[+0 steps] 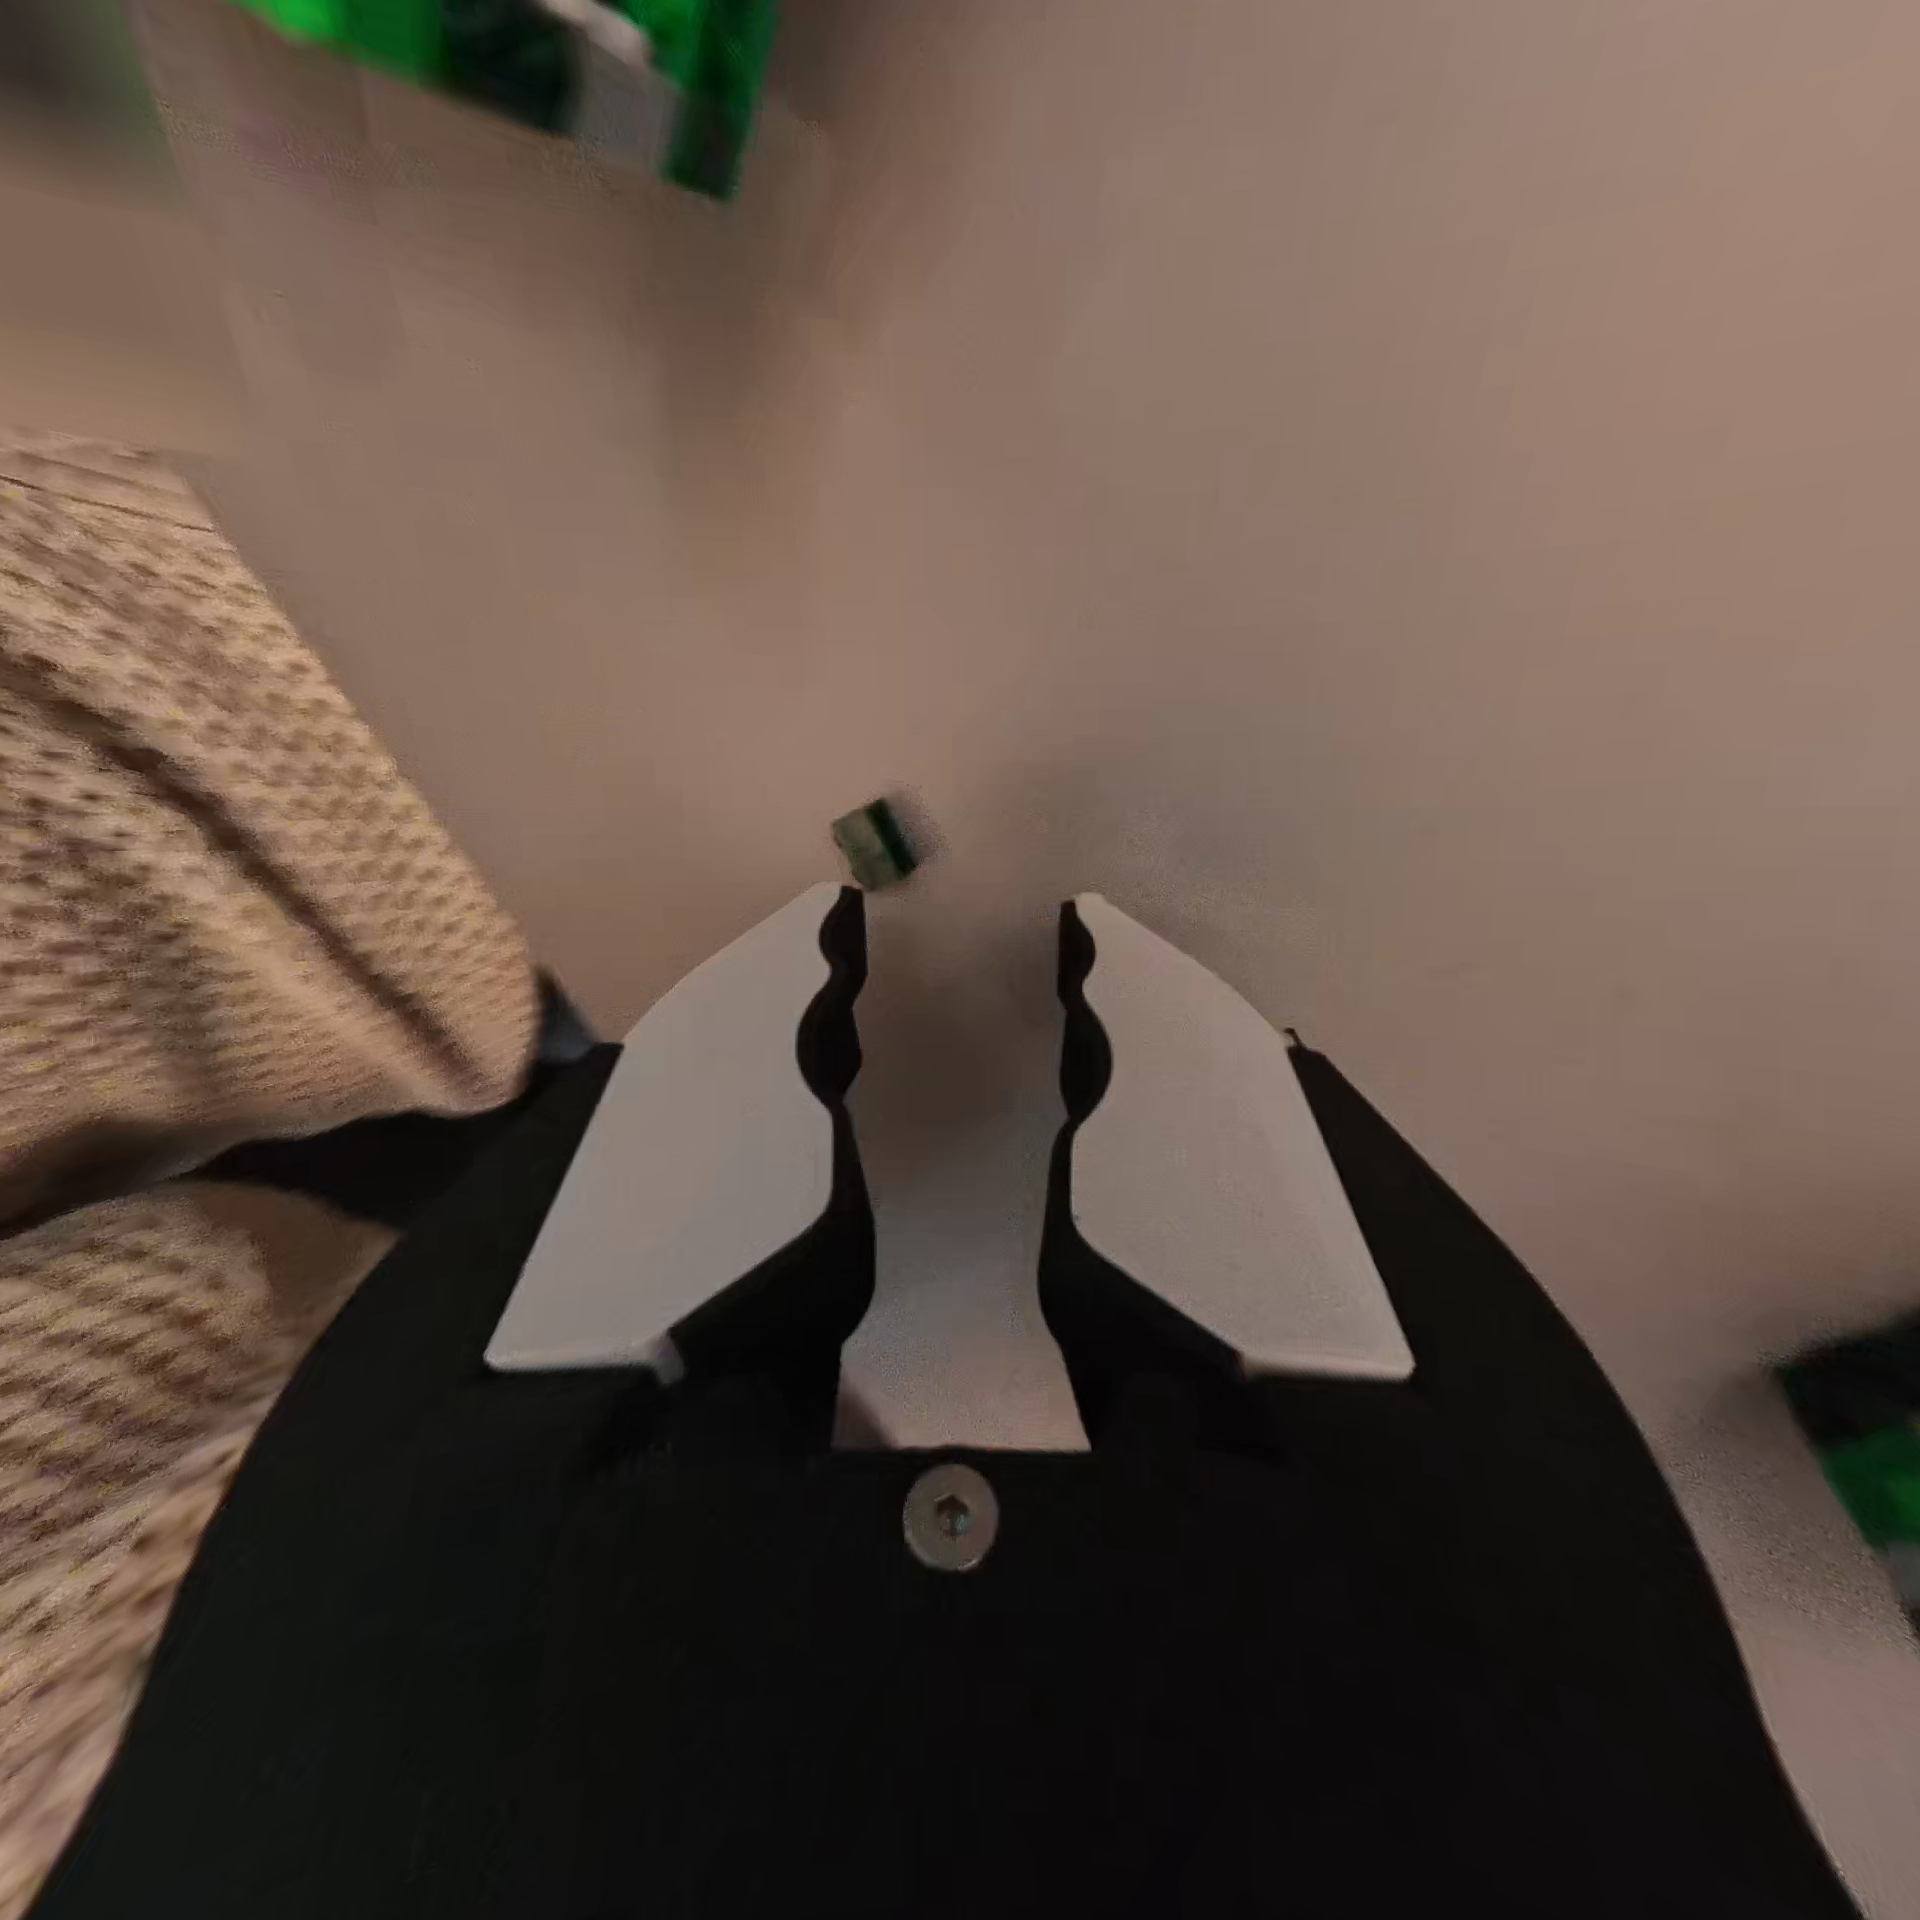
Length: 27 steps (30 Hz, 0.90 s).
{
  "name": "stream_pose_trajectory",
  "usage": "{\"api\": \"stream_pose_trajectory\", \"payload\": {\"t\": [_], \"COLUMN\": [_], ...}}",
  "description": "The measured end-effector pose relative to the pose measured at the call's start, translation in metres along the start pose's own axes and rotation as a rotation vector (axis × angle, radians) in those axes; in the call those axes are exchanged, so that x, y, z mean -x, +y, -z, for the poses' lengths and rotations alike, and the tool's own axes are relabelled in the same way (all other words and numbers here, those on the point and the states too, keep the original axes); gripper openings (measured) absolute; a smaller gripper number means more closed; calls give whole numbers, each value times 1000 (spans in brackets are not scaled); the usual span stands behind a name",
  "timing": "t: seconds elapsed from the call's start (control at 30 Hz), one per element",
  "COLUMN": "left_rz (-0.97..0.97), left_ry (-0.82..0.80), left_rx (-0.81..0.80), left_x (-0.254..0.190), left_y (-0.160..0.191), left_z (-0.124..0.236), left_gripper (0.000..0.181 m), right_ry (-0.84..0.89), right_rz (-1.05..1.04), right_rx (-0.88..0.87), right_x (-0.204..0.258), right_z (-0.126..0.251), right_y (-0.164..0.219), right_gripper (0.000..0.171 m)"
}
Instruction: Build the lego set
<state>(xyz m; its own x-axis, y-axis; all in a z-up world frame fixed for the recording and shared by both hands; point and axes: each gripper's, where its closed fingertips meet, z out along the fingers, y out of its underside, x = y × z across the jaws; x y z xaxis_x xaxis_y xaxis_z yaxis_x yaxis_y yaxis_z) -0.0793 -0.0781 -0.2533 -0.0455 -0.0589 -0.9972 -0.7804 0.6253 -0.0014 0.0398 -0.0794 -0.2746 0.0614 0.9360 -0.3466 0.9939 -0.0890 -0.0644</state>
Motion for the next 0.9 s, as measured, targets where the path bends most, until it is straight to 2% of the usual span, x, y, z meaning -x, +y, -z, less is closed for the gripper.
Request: {"api": "stream_pose_trajectory", "payload": {"t": [0.1,0.17,0.3,0.4,0.47,0.6,0.67,0.8,0.9], "left_rz": [0,6,9,12,12,-12,-21,-19,-13], "left_ry": [1,5,9,11,13,4,1,5,12], "left_rx": [-2,-7,-6,-16,-27,-43,-49,-57,-67], "left_x": [0,-1,-2,-2,-2,-2,-2,-3,-4], "left_y": [0,-1,0,-2,-4,-8,-10,-10,-10], "left_z": [0,0,0,1,1,3,4,4,5], "left_gripper": [20,20,20,20,20,20,20,20,20], "right_ry": [211,347,526,579,528,388,300,5,-192], "right_rz": [287,439,546,486,452,385,342,157,-18], "right_rx": [-176,-229,-291,-255,-290,-276,-260,-220,-69], "right_x": [13,23,36,23,20,17,19,35,46], "right_z": [2,-3,-16,-21,-23,-27,-27,-23,-23], "right_y": [-7,-6,-6,5,4,4,4,8,25], "right_gripper": [33,31,34,36,33,12,12,12,11]}}
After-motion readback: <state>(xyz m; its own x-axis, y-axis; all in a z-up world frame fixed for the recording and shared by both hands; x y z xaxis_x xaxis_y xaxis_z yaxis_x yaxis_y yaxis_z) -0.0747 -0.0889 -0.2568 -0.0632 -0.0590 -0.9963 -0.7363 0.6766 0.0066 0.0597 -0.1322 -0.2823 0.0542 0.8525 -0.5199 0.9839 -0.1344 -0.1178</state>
